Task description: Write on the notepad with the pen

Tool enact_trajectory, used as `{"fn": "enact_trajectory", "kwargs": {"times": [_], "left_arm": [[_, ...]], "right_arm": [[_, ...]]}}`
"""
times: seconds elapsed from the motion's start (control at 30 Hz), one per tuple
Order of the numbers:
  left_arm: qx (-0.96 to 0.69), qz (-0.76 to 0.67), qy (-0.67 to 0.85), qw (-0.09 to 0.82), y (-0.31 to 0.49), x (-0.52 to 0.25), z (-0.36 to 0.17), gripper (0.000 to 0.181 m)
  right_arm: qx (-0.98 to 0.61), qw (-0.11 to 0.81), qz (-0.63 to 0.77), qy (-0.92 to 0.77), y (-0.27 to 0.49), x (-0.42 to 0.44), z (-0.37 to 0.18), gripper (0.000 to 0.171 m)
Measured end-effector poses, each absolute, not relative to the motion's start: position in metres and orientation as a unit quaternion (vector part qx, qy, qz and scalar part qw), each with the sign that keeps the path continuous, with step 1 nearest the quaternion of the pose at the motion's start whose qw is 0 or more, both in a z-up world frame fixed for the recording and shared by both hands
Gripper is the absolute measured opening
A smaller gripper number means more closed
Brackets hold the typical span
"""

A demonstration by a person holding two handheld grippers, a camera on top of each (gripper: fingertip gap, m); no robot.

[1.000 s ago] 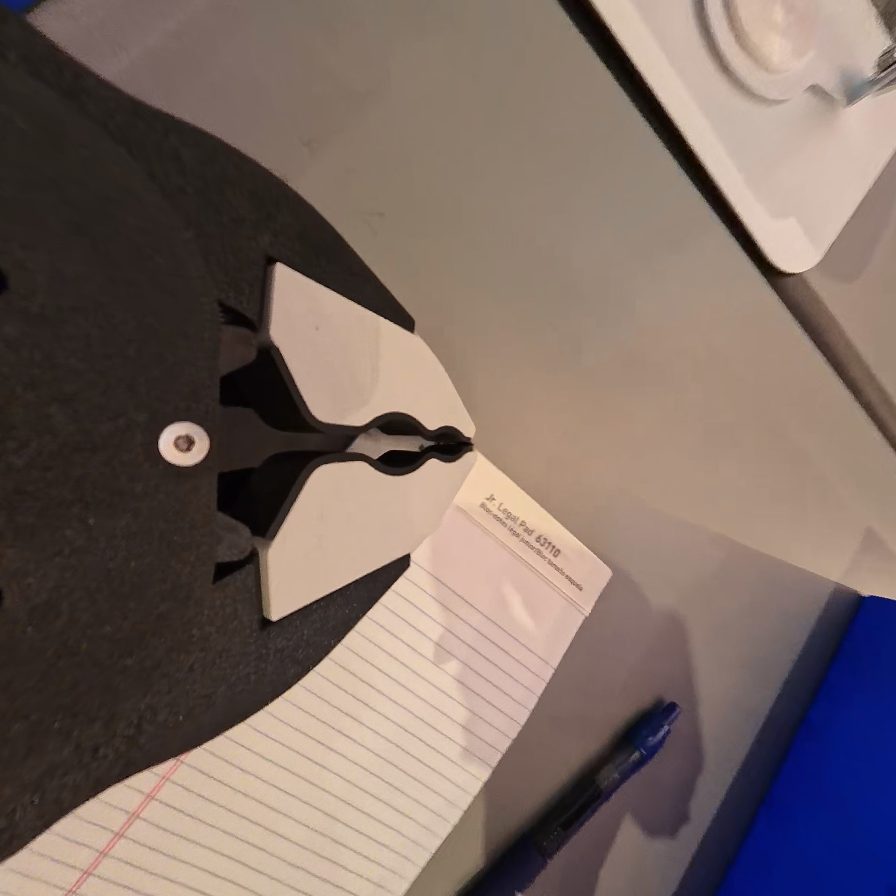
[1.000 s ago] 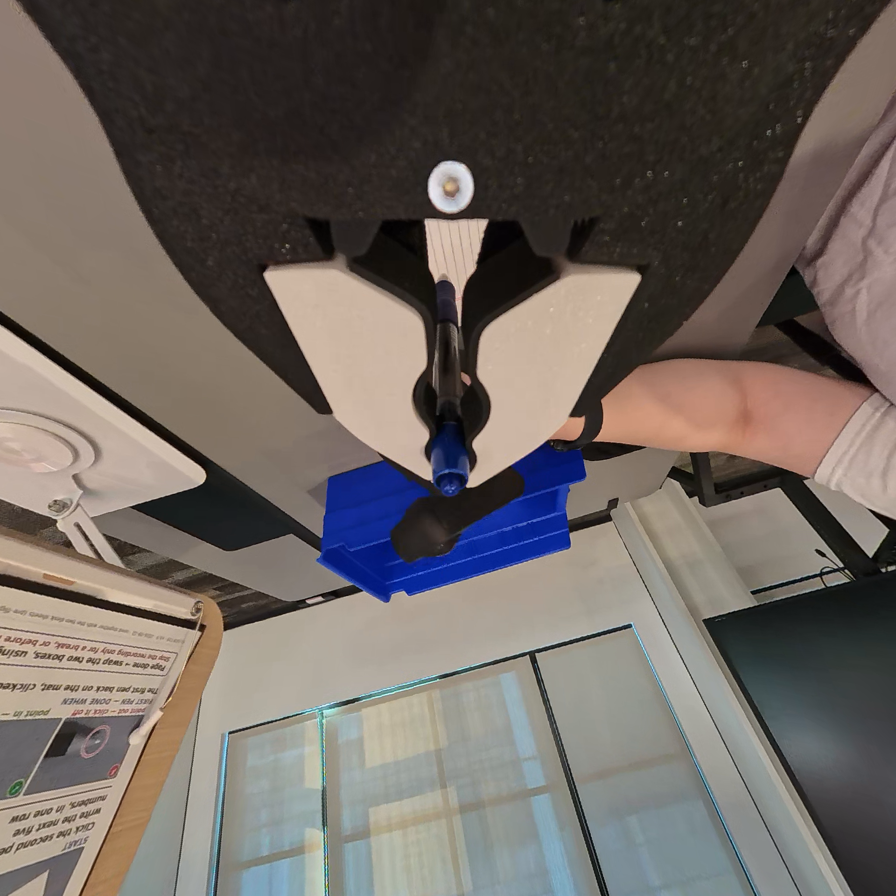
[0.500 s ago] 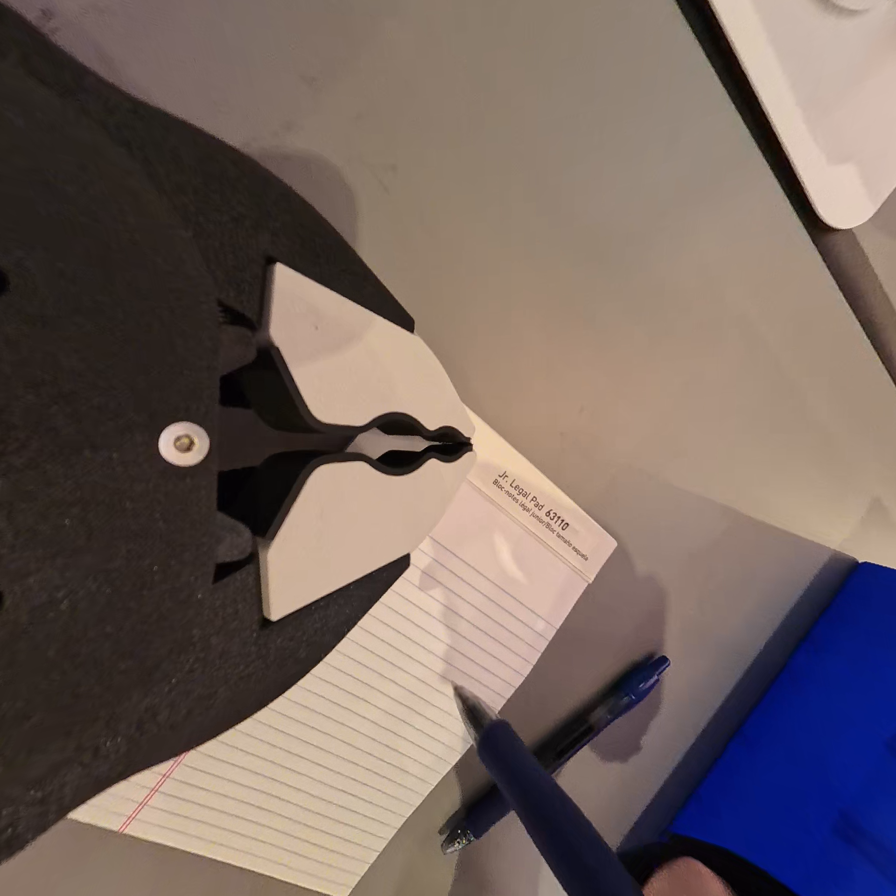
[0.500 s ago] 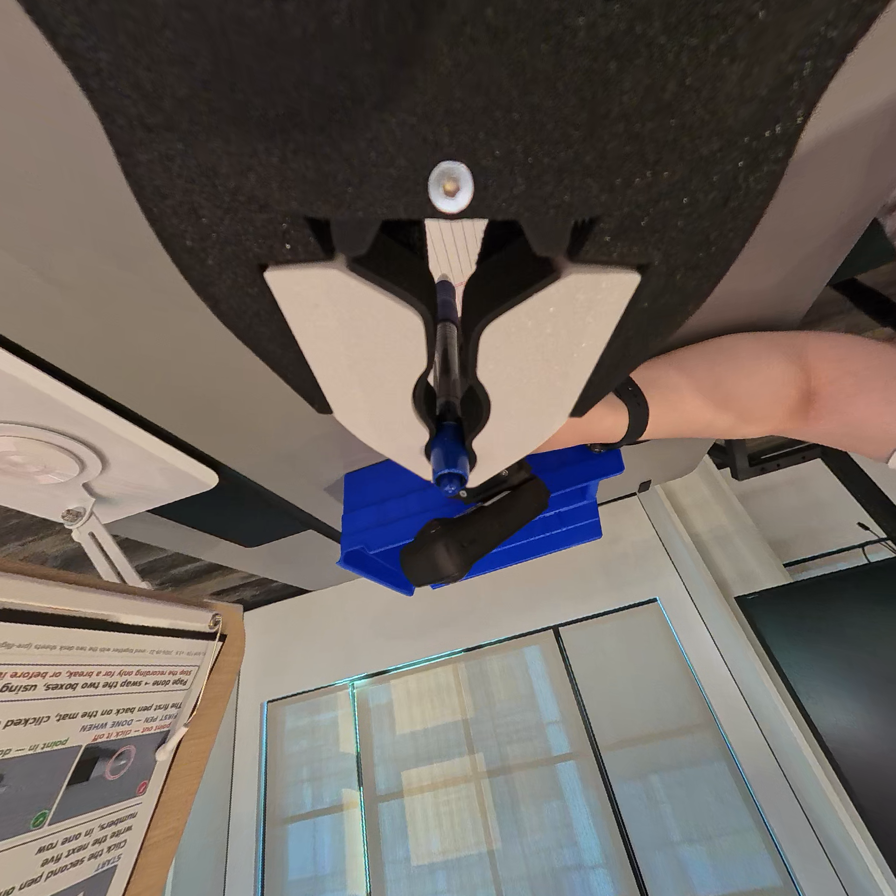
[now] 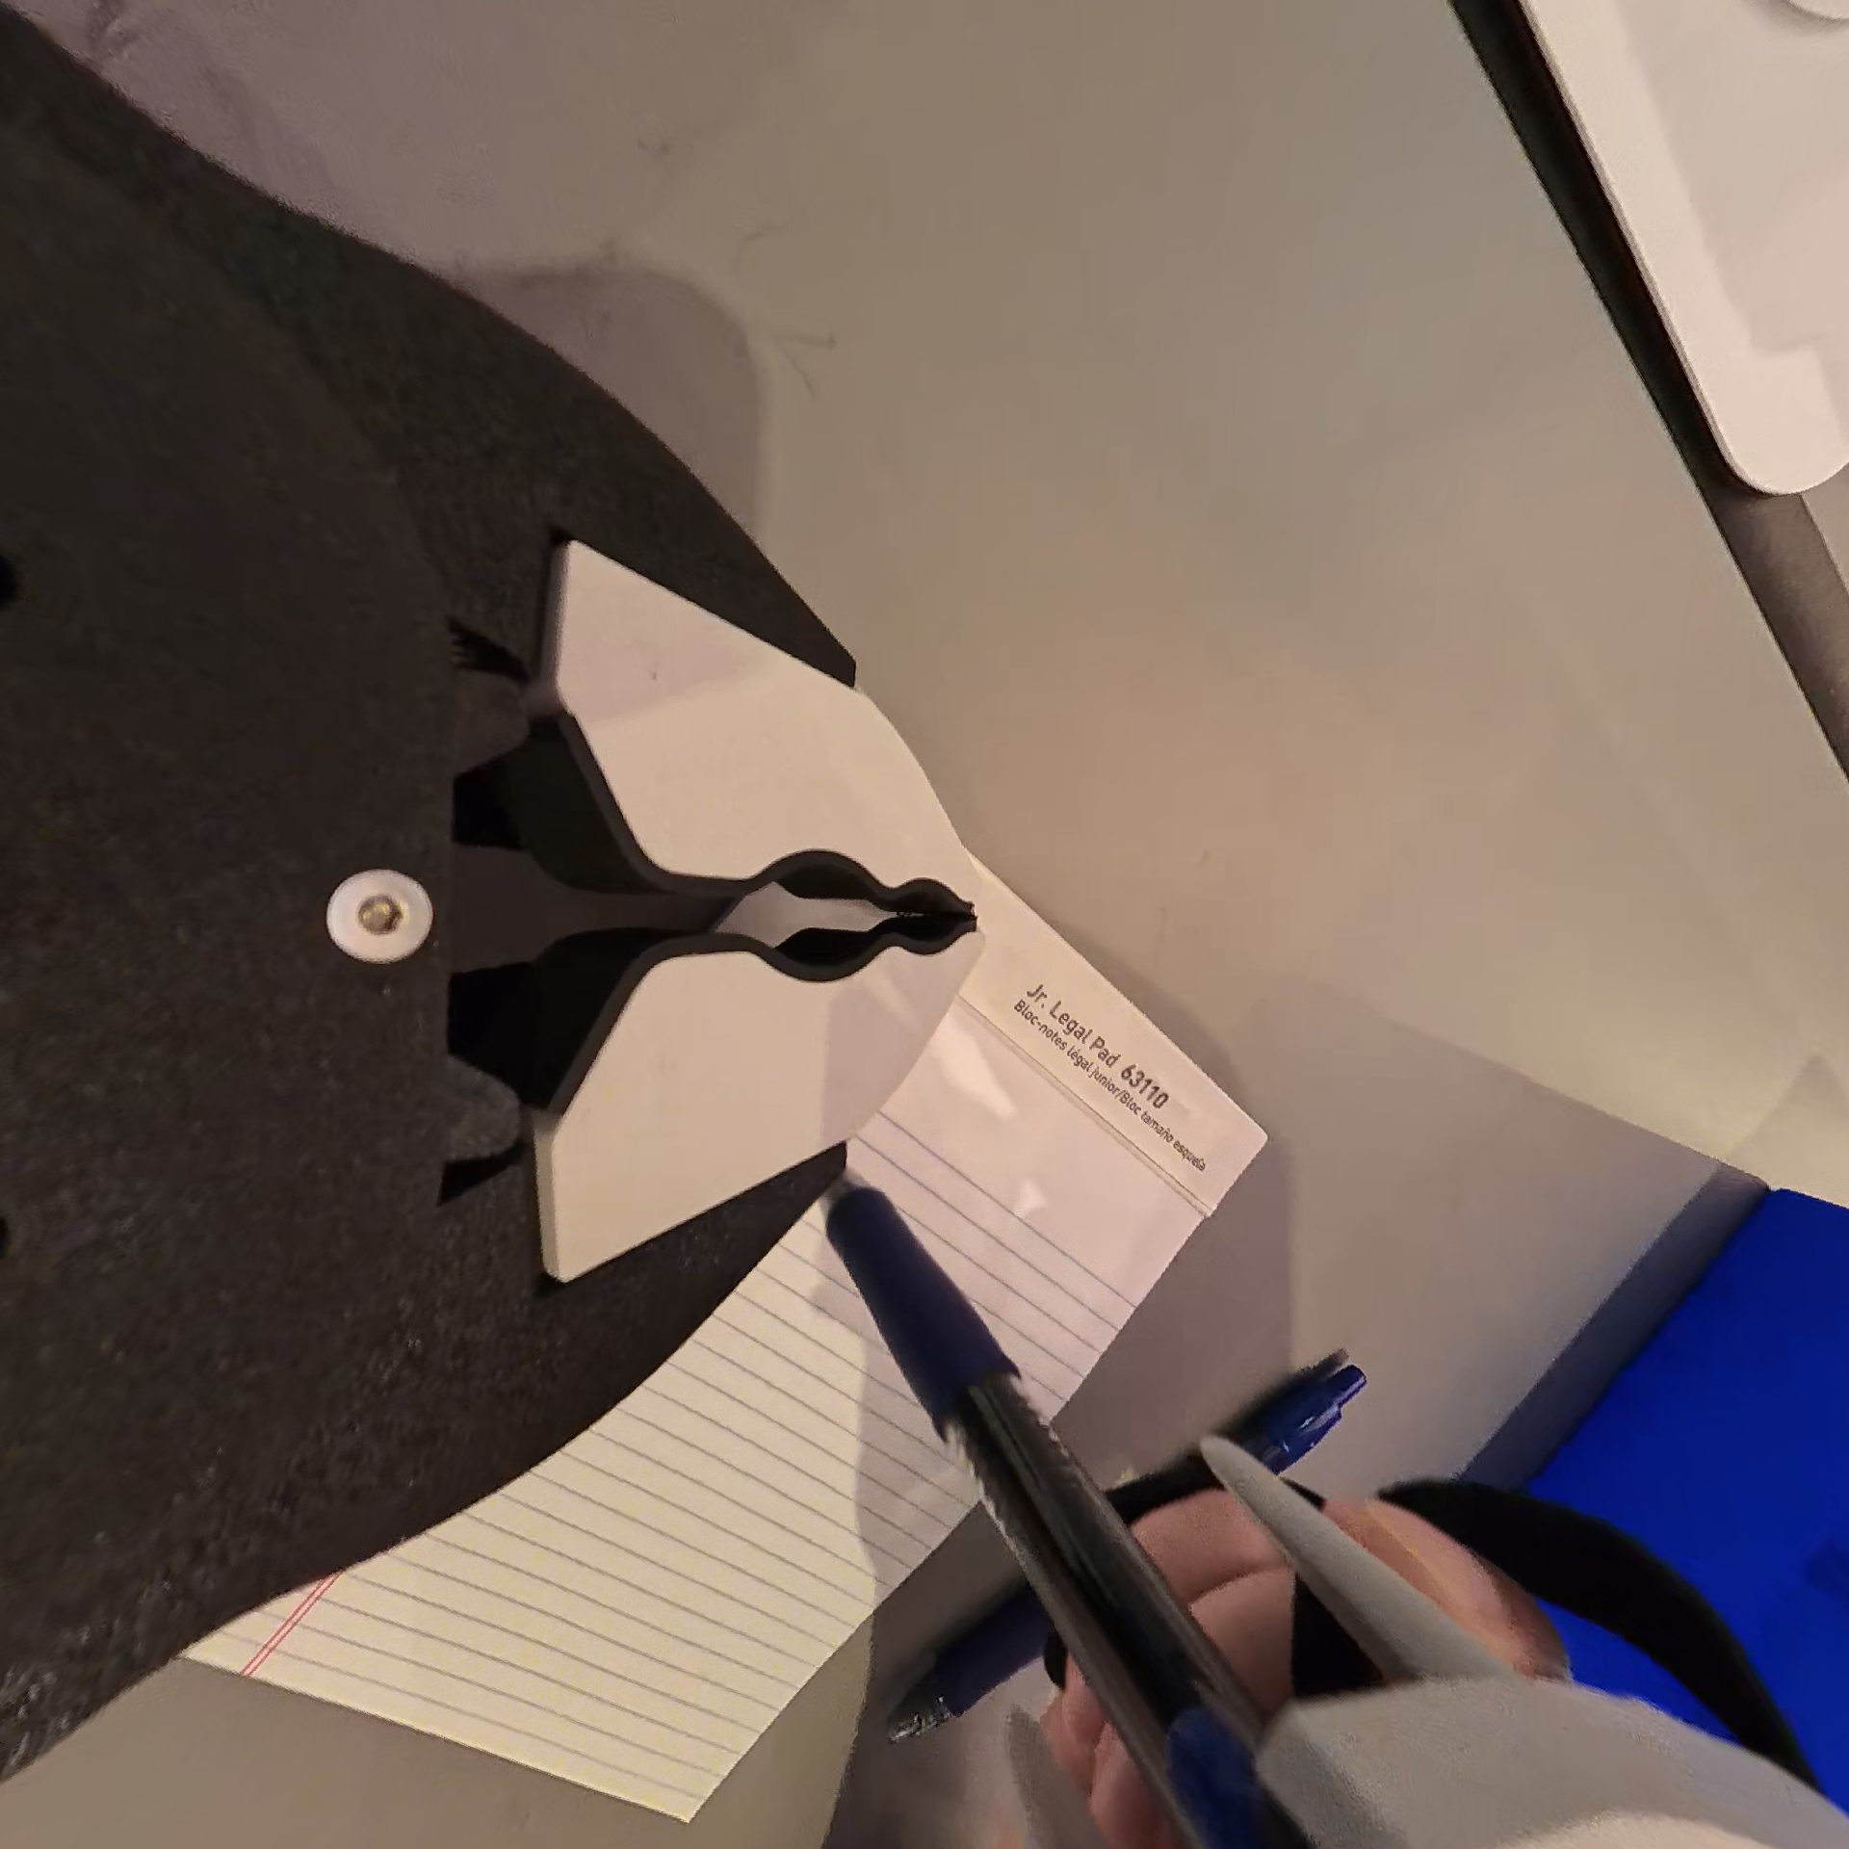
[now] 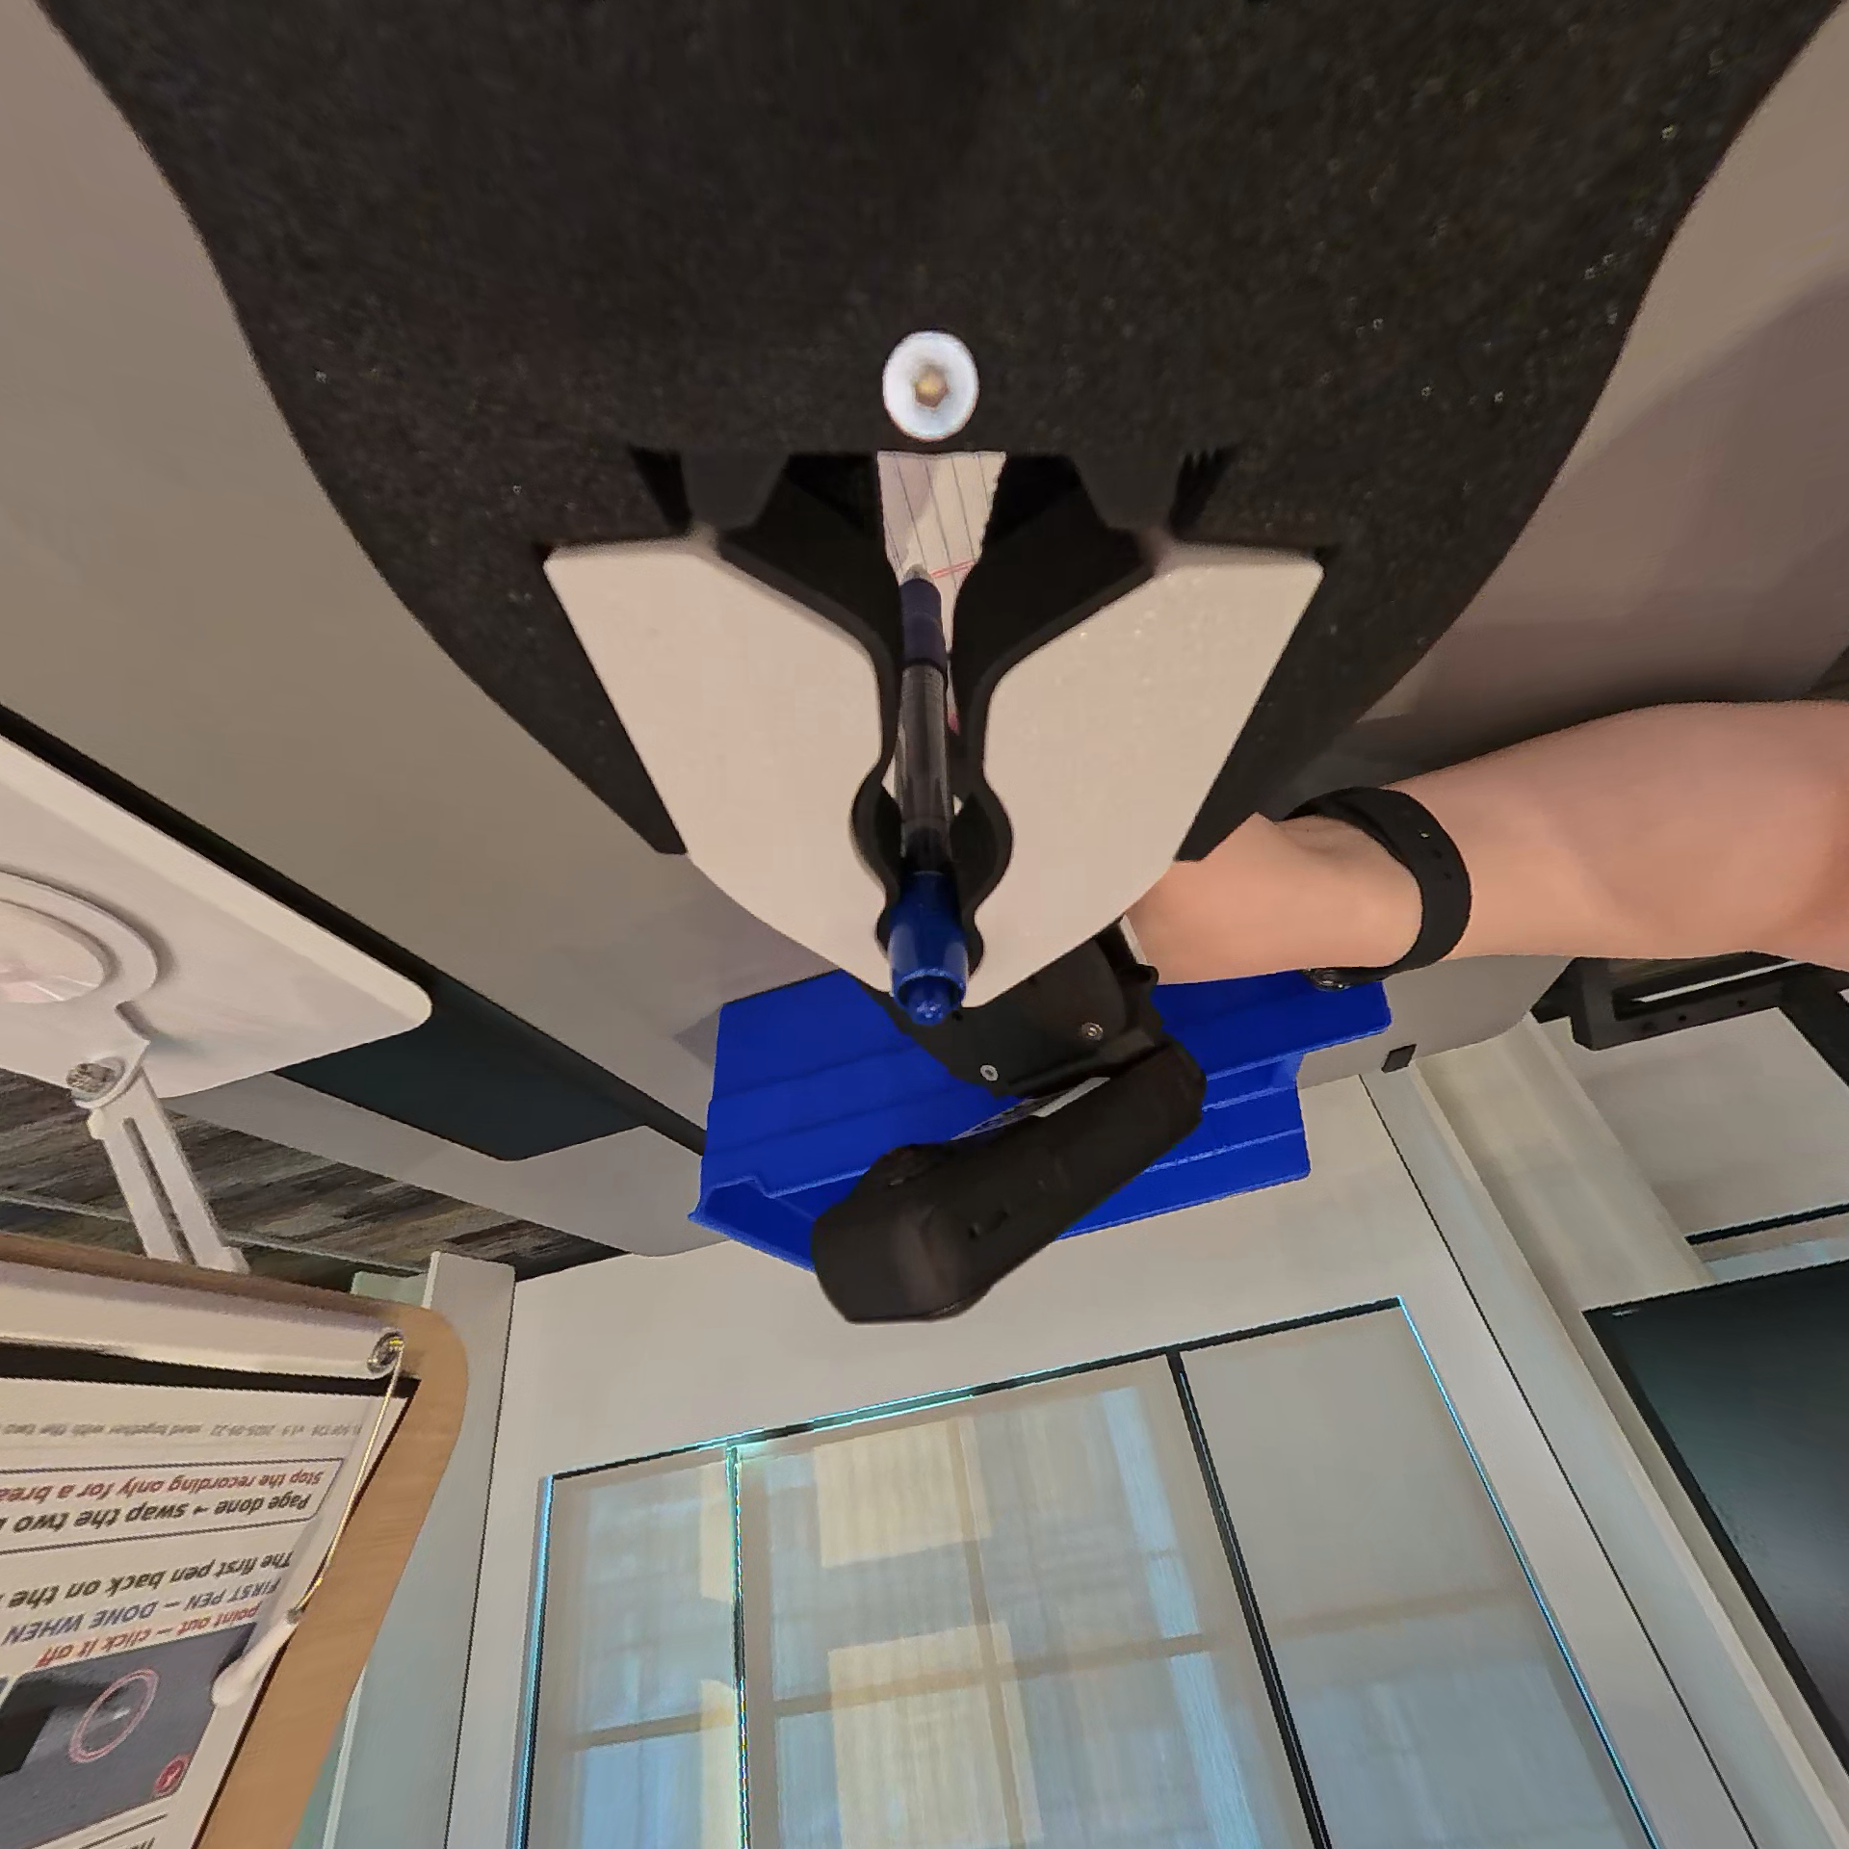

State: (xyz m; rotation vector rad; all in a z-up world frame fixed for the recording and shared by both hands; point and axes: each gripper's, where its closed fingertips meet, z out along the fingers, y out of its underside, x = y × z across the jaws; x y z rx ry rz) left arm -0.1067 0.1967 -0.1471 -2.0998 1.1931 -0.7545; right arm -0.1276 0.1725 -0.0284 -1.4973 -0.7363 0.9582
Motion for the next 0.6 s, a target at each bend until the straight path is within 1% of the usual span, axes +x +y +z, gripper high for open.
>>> {"fn": "enact_trajectory", "kwargs": {"times": [0.6], "left_arm": [[-0.791, -0.298, 0.451, 0.286, 0.1956, -0.1073, -0.1469, 0.000]], "right_arm": [[-0.632, 0.572, 0.387, -0.352, 0.1723, -0.1380, -0.0376, 0.004]]}}
